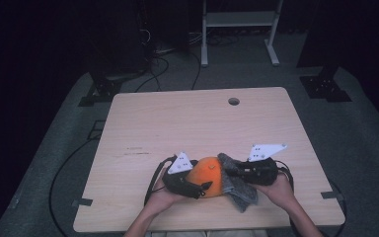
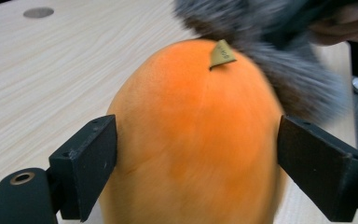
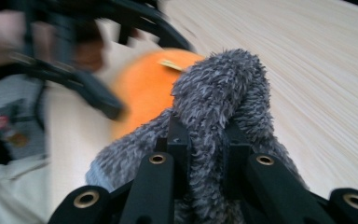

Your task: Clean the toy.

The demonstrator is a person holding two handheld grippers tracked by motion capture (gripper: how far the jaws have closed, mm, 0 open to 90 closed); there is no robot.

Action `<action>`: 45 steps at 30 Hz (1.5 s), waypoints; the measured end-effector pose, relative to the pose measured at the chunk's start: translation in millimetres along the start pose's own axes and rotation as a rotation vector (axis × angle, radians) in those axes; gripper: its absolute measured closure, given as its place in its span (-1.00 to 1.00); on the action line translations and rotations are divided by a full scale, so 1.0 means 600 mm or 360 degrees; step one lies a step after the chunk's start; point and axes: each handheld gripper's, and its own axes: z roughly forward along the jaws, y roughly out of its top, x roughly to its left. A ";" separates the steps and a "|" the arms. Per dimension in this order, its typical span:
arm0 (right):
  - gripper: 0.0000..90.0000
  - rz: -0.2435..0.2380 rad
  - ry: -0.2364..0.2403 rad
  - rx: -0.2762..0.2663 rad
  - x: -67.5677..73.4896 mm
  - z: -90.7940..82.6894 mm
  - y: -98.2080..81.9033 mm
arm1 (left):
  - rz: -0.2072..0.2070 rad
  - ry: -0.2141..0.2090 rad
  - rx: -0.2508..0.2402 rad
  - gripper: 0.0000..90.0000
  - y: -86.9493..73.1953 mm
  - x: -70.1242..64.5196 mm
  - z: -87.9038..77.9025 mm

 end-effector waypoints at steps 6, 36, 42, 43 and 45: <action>0.73 0.0084 -0.0028 -0.0022 -0.021 -0.007 -0.008 | 0.0147 0.0049 -0.0013 -0.29 -0.014 -0.006 -0.008; 0.73 0.0096 0.0100 -0.0007 -0.019 -0.023 -0.001 | 0.0352 0.0052 -0.0036 -0.30 -0.011 -0.038 0.003; 0.73 0.0005 0.0091 0.0003 0.000 -0.005 0.016 | 0.0255 0.0022 -0.0054 -0.65 -0.006 -0.031 0.003; 0.73 0.0007 0.0077 0.0018 -0.002 -0.005 0.013 | 0.0214 0.0019 -0.0056 -0.72 -0.007 -0.026 0.000; 0.73 0.0014 0.0045 0.0034 -0.005 -0.008 0.010 | 0.0096 0.0022 -0.0024 -0.80 -0.009 -0.008 -0.003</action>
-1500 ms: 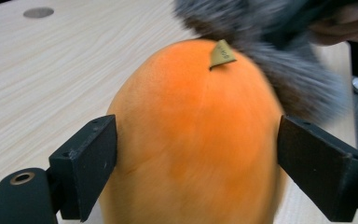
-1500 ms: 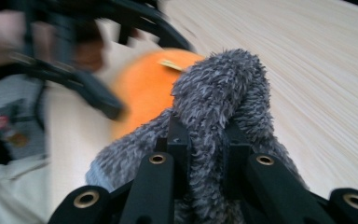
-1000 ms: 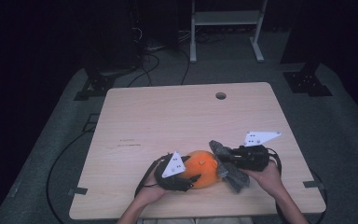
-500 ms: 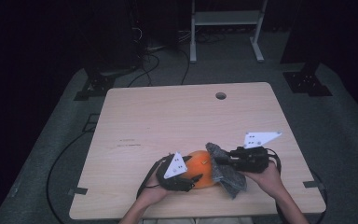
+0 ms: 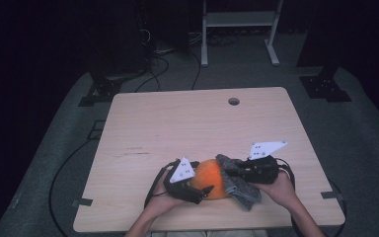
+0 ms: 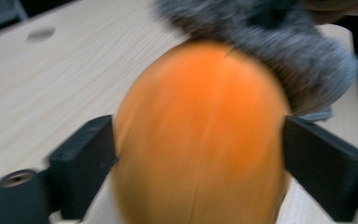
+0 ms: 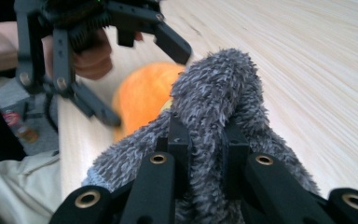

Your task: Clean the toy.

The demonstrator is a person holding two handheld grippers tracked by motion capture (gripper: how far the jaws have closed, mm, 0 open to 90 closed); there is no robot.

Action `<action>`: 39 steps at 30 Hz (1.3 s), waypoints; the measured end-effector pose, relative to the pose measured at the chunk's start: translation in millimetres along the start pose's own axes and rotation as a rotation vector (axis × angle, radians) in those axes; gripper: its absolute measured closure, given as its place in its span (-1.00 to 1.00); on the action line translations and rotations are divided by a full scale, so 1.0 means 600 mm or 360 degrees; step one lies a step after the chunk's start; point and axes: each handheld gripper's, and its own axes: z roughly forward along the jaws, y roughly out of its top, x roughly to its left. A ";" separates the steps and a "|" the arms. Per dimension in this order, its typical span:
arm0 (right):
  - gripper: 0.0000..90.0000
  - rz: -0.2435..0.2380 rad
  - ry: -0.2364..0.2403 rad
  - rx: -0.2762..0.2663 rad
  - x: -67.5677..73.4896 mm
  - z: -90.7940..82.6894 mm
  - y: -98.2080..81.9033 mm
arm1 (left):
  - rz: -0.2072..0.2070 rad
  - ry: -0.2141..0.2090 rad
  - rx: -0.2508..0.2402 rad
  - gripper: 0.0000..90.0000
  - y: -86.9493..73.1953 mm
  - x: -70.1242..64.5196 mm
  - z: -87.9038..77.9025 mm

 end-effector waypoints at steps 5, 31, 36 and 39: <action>0.73 -0.0038 -0.0017 -0.0065 0.011 -0.012 0.010 | -0.0076 -0.0034 0.0004 -0.36 -0.007 0.007 0.006; 0.74 -0.0111 -0.0142 -0.0032 0.015 0.001 0.005 | -0.0074 0.0001 -0.0021 -0.73 0.009 0.007 -0.005; 0.74 -0.0145 -0.0057 -0.0128 0.035 -0.012 0.034 | -0.0044 0.0044 0.0032 -0.46 0.001 0.004 0.007; 0.74 -0.0257 -0.0067 -0.0073 0.063 0.000 0.053 | 0.0265 0.0119 0.0020 -0.35 0.012 -0.033 0.008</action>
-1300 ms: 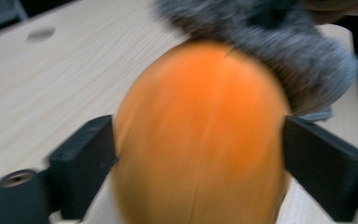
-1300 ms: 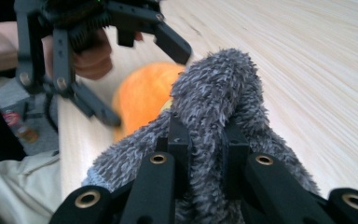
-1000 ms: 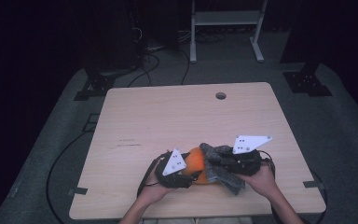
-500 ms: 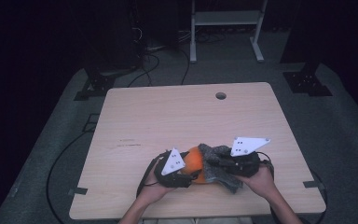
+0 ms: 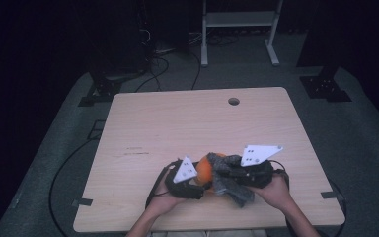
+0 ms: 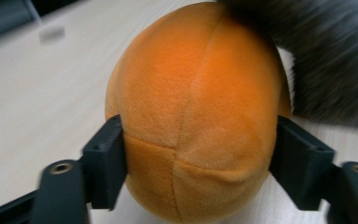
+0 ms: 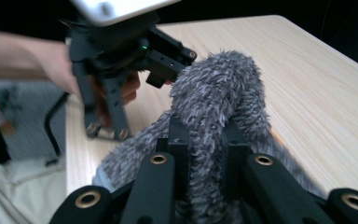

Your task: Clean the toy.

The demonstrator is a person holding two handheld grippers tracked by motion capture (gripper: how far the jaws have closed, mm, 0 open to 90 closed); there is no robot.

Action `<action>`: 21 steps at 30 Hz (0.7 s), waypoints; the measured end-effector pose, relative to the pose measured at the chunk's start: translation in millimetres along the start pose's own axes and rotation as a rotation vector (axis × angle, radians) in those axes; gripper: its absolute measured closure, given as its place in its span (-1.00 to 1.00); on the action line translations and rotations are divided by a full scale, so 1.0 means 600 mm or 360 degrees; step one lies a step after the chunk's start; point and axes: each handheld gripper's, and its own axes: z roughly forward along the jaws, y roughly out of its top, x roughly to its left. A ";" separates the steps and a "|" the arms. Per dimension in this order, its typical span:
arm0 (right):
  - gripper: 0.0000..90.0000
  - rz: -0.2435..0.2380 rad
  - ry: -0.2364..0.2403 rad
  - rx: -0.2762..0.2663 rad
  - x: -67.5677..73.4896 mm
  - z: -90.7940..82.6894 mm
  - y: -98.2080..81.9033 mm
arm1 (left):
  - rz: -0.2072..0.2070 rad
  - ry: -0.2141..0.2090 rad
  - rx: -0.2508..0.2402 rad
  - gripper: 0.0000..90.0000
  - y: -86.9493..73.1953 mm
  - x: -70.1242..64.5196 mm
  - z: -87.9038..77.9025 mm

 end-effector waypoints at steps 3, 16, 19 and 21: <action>0.74 -0.0039 -0.0013 0.0068 0.003 0.010 0.000 | 0.0062 0.0007 0.0021 -0.28 0.001 -0.007 -0.002; 0.74 -0.0099 0.0021 0.0151 0.013 0.012 0.008 | 0.0015 -0.0083 -0.0077 -0.12 0.000 -0.003 -0.010; 0.74 -0.0073 -0.0005 0.0140 0.000 0.002 0.002 | 0.0018 -0.0089 -0.0072 -0.12 -0.004 -0.001 -0.012; 0.75 0.0004 -0.0025 0.0137 -0.014 -0.009 -0.011 | -0.0119 -0.0149 -0.0101 -0.32 0.000 0.006 -0.011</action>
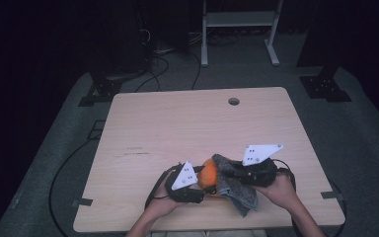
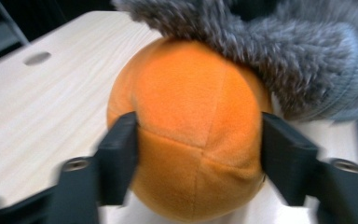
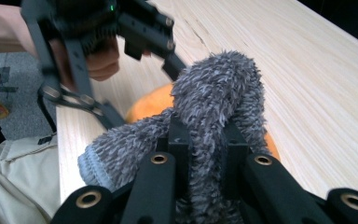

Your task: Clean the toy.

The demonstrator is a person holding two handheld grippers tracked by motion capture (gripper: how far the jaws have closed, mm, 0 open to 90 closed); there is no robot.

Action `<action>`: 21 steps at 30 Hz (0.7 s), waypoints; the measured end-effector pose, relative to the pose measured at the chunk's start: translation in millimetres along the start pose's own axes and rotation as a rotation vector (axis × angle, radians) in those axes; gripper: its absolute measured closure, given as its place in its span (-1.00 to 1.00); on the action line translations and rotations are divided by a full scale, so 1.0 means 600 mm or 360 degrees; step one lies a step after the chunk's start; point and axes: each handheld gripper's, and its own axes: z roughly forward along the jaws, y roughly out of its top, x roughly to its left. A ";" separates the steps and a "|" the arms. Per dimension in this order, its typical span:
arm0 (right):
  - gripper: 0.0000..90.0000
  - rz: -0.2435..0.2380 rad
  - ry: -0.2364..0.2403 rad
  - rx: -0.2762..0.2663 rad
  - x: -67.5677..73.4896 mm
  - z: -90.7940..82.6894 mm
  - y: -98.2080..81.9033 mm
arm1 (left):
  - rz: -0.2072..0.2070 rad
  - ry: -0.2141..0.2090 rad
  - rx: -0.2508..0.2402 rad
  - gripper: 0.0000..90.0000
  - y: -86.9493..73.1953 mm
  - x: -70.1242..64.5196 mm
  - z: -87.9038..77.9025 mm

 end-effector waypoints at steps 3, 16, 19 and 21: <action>0.75 0.0004 0.0045 0.0001 0.006 0.006 -0.001 | -0.0183 -0.0019 -0.0015 -0.64 0.010 0.009 0.008; 0.75 0.0136 0.0019 0.0014 -0.026 -0.001 -0.035 | -0.0182 -0.0044 0.0030 -0.79 -0.004 0.024 -0.006; 0.75 0.0056 0.0075 -0.0013 -0.005 0.012 -0.018 | -0.0167 0.0024 0.0103 -0.72 0.003 0.018 0.012; 0.75 0.0038 0.0065 -0.0002 0.000 0.015 -0.015 | -0.0100 0.0092 0.0096 -0.60 0.001 0.013 0.011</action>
